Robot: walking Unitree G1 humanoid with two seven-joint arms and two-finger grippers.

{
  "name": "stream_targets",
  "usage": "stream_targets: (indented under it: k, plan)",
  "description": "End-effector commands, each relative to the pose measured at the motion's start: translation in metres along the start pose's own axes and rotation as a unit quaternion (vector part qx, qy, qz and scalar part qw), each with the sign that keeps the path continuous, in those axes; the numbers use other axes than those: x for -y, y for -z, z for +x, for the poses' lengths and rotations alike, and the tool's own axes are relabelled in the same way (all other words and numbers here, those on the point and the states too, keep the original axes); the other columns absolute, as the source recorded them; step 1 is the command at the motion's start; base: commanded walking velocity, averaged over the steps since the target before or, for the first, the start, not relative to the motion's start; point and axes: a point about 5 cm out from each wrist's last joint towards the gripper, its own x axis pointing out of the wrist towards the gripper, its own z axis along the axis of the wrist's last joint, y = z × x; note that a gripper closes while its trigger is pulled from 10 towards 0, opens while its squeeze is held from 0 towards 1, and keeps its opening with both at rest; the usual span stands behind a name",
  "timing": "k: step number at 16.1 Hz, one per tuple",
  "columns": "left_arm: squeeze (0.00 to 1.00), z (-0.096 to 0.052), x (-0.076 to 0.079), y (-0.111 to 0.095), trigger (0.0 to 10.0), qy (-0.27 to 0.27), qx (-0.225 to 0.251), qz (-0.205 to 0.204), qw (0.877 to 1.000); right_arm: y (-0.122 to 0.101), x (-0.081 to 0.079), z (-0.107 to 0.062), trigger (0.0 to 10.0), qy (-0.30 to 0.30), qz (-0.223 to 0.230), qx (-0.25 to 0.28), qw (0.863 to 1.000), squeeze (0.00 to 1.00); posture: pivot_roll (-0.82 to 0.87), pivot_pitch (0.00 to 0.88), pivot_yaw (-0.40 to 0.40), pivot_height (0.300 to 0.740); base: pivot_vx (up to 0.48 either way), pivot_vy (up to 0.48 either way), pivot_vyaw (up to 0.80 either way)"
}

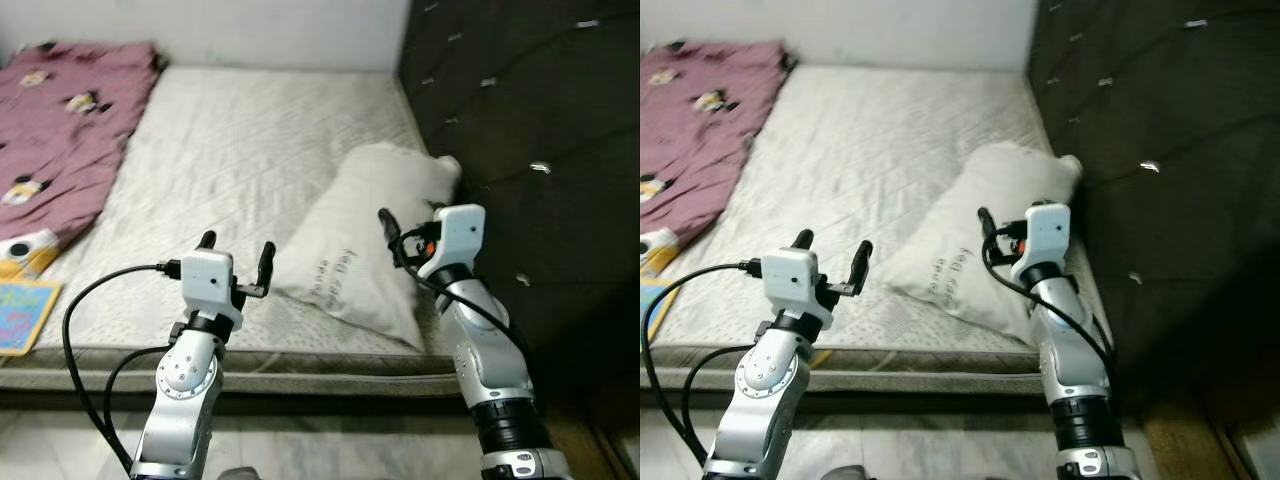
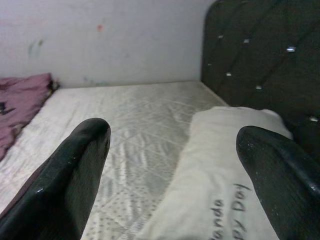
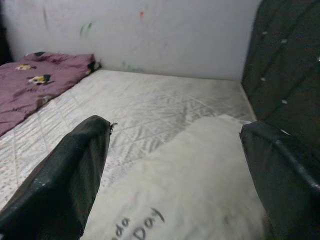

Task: Clean up the room

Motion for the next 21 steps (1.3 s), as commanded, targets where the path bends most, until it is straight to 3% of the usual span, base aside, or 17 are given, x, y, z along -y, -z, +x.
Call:
stream_targets:
  k: [1,3,14,17,21]
  plan:
    - [0.00,0.000,0.000,-0.002,10.0,0.002,0.005,0.001,1.000,-0.007,-0.001,0.003,10.0,-0.003,-0.004,0.011,1.000,0.00,-0.01,0.000,-0.007,0.740,0.401,0.000,0.00]
    - [0.00,0.000,0.000,-0.002,10.0,0.002,0.004,0.000,1.000,-0.007,-0.001,0.003,10.0,-0.003,-0.005,0.011,1.000,0.00,-0.02,0.000,-0.007,0.740,0.386,0.000,0.00]
    - [0.00,0.000,-0.001,0.002,10.0,-0.010,-0.012,0.001,1.000,-0.004,0.000,0.001,10.0,0.001,-0.003,0.005,1.000,0.00,-0.01,0.000,-0.005,0.740,0.000,0.000,0.00]
    - [0.00,0.001,-0.002,0.002,10.0,-0.013,-0.012,0.001,1.000,-0.004,0.001,0.001,10.0,0.003,0.000,0.004,1.000,0.00,-0.02,0.000,-0.003,0.740,0.000,0.000,-0.72]
    - [0.00,-0.008,-0.027,-0.001,10.0,-0.093,-0.008,0.024,0.995,-0.007,0.008,-0.002,10.0,0.024,-0.004,0.009,1.000,0.00,-0.01,0.000,-0.002,0.740,0.000,0.000,0.00]
